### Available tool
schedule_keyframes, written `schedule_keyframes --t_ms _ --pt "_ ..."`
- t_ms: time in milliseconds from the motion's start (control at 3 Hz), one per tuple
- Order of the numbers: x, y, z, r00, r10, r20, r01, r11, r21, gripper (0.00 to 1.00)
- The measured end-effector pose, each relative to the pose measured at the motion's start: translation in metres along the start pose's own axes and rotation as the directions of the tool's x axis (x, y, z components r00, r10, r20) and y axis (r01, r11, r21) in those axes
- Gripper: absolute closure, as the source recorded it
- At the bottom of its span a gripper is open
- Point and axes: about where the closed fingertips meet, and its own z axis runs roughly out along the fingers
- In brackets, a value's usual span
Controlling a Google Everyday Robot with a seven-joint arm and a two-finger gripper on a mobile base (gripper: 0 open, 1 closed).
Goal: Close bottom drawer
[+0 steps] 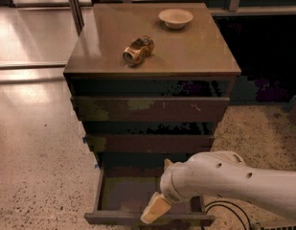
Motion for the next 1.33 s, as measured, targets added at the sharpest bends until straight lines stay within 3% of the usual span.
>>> schedule_keyframes --t_ms 333,1000,1333 --pt "0.009 0.007 0.014 1.0 0.017 0.003 -0.017 0.9995 -0.027 0.0" --pt "0.07 0.058 0.122 0.999 0.028 -0.04 -0.034 0.9856 -0.166 0.0" --pt "0.096 0.075 0.165 0.997 0.022 -0.077 -0.036 0.981 -0.19 0.0"
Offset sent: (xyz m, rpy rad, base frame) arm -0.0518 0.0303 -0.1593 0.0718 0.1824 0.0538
